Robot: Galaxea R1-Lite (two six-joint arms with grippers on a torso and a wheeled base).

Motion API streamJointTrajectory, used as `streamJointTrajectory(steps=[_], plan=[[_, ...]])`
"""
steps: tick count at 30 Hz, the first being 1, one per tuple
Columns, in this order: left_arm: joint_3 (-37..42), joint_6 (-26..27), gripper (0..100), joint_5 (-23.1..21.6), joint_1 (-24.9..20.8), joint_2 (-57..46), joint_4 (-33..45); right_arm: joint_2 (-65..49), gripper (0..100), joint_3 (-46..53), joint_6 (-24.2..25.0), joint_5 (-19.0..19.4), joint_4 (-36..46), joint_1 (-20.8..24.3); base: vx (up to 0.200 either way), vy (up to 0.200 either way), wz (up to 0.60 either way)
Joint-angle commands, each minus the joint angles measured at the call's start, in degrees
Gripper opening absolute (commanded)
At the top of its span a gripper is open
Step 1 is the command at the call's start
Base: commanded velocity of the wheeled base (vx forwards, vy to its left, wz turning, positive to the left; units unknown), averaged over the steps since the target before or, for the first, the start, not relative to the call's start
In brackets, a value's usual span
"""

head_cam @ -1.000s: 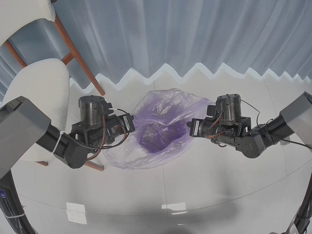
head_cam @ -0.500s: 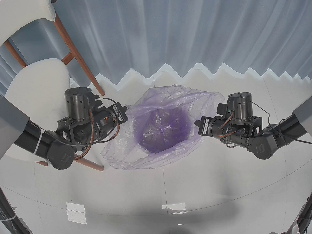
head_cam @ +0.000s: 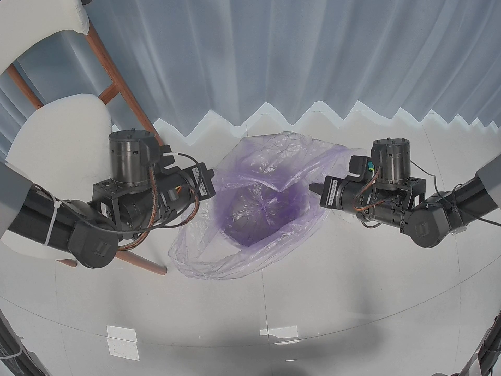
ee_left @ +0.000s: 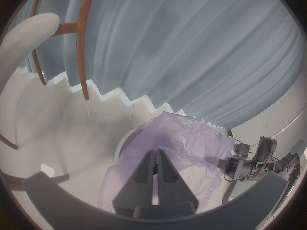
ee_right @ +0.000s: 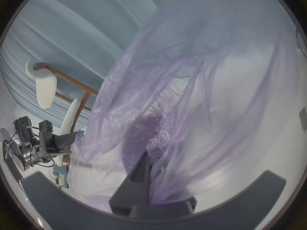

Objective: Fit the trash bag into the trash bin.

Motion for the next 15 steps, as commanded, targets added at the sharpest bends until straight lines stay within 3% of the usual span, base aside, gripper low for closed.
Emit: streamJointTrajectory(steps=[1, 5, 7, 11, 15], plan=[[-2.28, 0.85, 0, 1.76, 0.43, 2.72, 0.54, 1.60, 0, -2.73, 0.03, 0.19, 0.06, -0.06, 0.000, 0.000, 0.00], [-10.63, 1.29, 0, 7.47, 0.43, 10.54, 0.72, 5.56, 0, -3.08, -1.02, 0.01, -1.70, -1.99, 0.000, 0.000, 0.00], [-13.36, 1.29, 0, 7.82, -0.18, 10.54, 1.95, 4.32, 0, -2.29, -0.94, 0.10, -2.05, -2.26, 0.000, 0.000, 0.00], [-12.30, 0.76, 0, 8.00, -1.50, 9.39, 7.92, 2.57, 0, 3.86, -0.85, 0.72, -2.40, -2.17, 0.000, 0.000, 0.00], [-8.88, 1.11, 0, 7.65, -1.50, 9.04, 8.63, 3.53, 0, 6.76, -0.94, 1.42, -3.90, -1.64, 0.000, 0.000, 0.00]])
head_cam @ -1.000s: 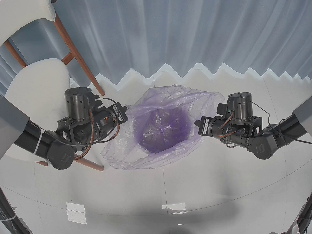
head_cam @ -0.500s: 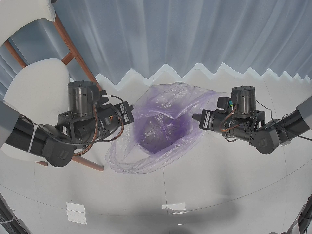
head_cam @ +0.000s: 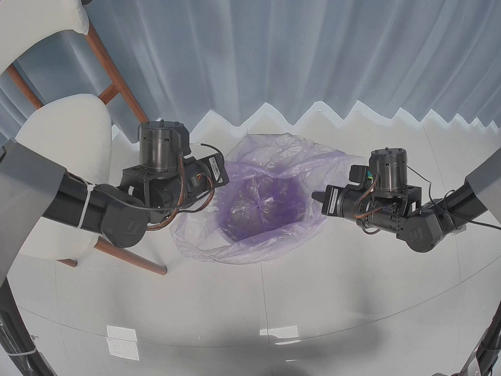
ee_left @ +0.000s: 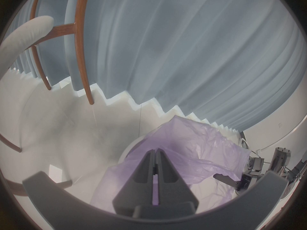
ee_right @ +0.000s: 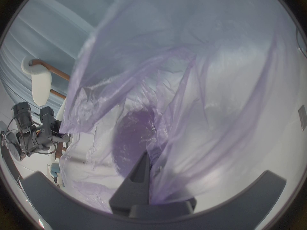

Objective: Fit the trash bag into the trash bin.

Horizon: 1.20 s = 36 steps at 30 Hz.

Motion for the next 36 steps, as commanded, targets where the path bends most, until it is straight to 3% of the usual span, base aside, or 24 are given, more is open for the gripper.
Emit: streamJointTrajectory(steps=[1, 6, 16, 22, 23, 28, 30, 36], plan=[[4.33, 0.12, 0, 0.54, -0.65, 1.18, 3.12, 2.15, 0, 7.03, -0.10, 1.00, -3.65, 0.72, 0.000, 0.000, 0.00], [5.47, -0.05, 0, 0.54, 0.14, 0.21, 3.20, 5.14, 0, 7.03, 0.07, 1.00, -10.24, 1.78, 0.000, 0.000, 0.00], [-3.76, -0.14, 0, 1.33, 1.72, 4.34, 2.41, 6.54, 0, 0.88, 1.57, 1.00, -11.12, -0.86, 0.000, 0.000, 0.00], [-2.88, 0.12, 0, 3.88, 1.90, 4.96, 2.32, 4.70, 0, 6.33, 1.48, 2.84, -11.38, -1.30, 0.000, 0.000, 0.00], [-2.88, 0.12, 0, 3.96, 1.90, 4.87, 1.89, 4.43, 100, 6.68, 1.39, 3.81, -11.65, -2.00, 0.000, 0.000, 0.00], [-2.71, 0.04, 0, 4.14, 1.10, 4.61, -0.05, 1.27, 100, 8.26, 2.18, 3.72, -10.95, -1.48, 0.000, 0.000, 0.00], [-2.62, 0.12, 0, 4.14, 0.05, 4.17, -0.14, -2.25, 100, 13.19, 4.55, 3.72, -11.12, 1.69, 0.000, 0.000, 0.00], [-0.16, 0.21, 0, 4.05, -0.04, 3.02, -0.31, -2.51, 100, 16.79, 9.83, 3.37, -11.30, 4.94, 0.000, 0.000, 0.00]])
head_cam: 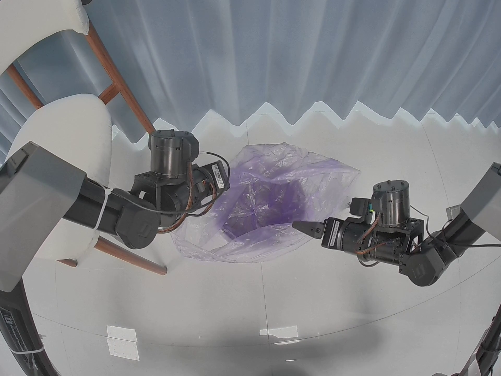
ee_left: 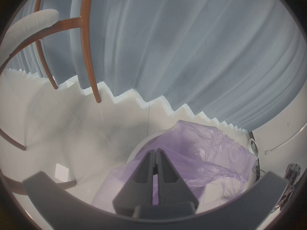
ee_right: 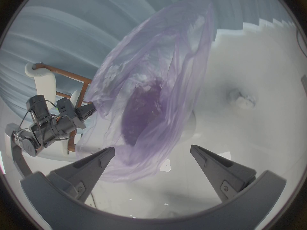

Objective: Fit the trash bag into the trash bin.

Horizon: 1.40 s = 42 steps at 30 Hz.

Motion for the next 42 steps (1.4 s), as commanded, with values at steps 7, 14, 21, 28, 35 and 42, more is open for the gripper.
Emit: streamJointTrajectory(steps=[7, 14, 21, 28, 35, 42], plan=[[2.88, 0.13, 0, 0.02, 0.01, -1.52, -0.09, 0.98, 100, -0.54, 4.74, -1.96, -0.33, 4.03, 0.000, 0.000, 0.00], [4.73, 0.30, 0, -0.07, -0.69, -3.37, -0.18, 1.42, 0, 2.01, 6.32, -5.21, -0.60, 7.54, 0.000, 0.000, 0.00], [9.39, 6.10, 0, -0.51, -0.08, -4.25, -2.82, 1.42, 0, 8.69, 5.97, -5.30, -4.90, 10.18, 0.000, 0.000, 0.00], [17.74, 14.89, 0, -2.62, 3.00, -0.73, -13.89, 7.57, 0, 13.09, 5.88, -5.30, -10.18, 11.76, 0.000, 0.000, 0.00], [17.39, 19.38, 0, -2.62, 5.55, 7.88, -28.39, 18.30, 0, 7.72, 2.89, -5.47, -14.22, 9.74, 0.000, 0.000, 0.00], [17.03, 19.73, 0, -2.53, 5.81, 8.06, -32.44, 19.00, 0, 5.44, 1.84, -8.20, -14.04, 5.17, 0.000, 0.000, 0.00]])
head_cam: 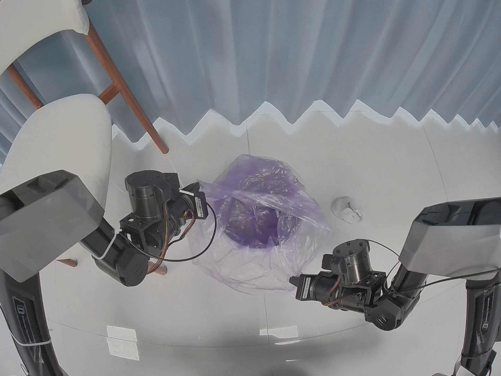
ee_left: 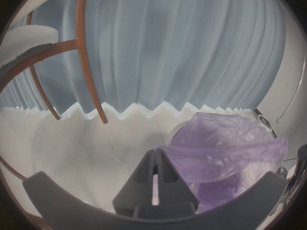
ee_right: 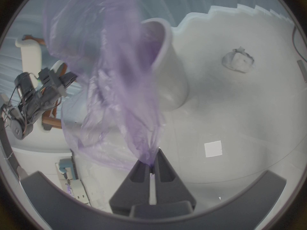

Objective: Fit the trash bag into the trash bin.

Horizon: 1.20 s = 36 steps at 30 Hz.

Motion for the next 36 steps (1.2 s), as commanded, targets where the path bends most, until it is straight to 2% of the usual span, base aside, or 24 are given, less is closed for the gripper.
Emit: streamJointTrajectory(steps=[1, 4, 5, 8, 12, 17, 19, 22, 27, 32, 36], plan=[[-0.19, 0.19, 0, -0.01, 0.74, 2.63, -0.48, 3.48, 0, -1.80, -0.37, -0.56, -0.17, -2.80, 0.000, 0.000, 0.00], [-1.42, 0.10, 0, -0.10, 0.65, 2.63, -0.66, 3.30, 0, -2.86, -0.46, -0.64, -0.08, -4.74, 0.000, 0.000, 0.00], [-2.65, 0.01, 0, -0.10, 0.47, 2.54, -0.92, 3.13, 100, -2.77, -0.46, -0.82, -0.35, -4.91, 0.000, 0.000, 0.00], [-4.23, 0.10, 0, -0.18, 0.21, 2.63, -1.89, 2.42, 100, -1.98, -0.28, -0.82, -1.67, -4.30, 0.000, 0.000, 0.00], [-5.02, 0.10, 0, -0.27, -0.14, 2.02, -2.24, -2.58, 100, 3.47, -0.55, -1.35, -6.76, -0.87, 0.000, 0.000, 0.00], [-5.29, 0.10, 0, -0.27, -0.23, 0.79, -2.24, -7.86, 100, 7.43, -1.86, -2.05, -8.52, -0.52, 0.000, 0.000, 0.00], [-5.38, 0.10, 0, -0.36, -0.49, -0.36, -2.24, -12.78, 100, 6.72, -5.73, -1.70, -8.43, -3.07, 0.000, 0.000, 0.00], [-5.55, 0.10, 0, -0.36, -0.58, -0.27, -2.24, -13.22, 100, 4.53, -9.42, -1.52, -8.17, -6.93, 0.000, 0.000, 0.00], [-7.22, 0.19, 0, -0.45, -0.67, -0.27, -1.72, -12.69, 100, 1.45, -9.51, -0.91, -7.73, -8.87, 0.000, 0.000, 0.00], [-9.68, 0.27, 0, -2.12, -0.76, -1.06, 3.56, -12.60, 100, 0.92, -9.60, -1.00, -6.85, -8.60, 0.000, 0.000, 0.00], [-12.32, 0.27, 0, -2.47, -0.76, -0.97, 4.88, -12.60, 100, 0.48, -9.60, -1.00, -6.85, -8.43, 0.200, 0.000, 0.00]])
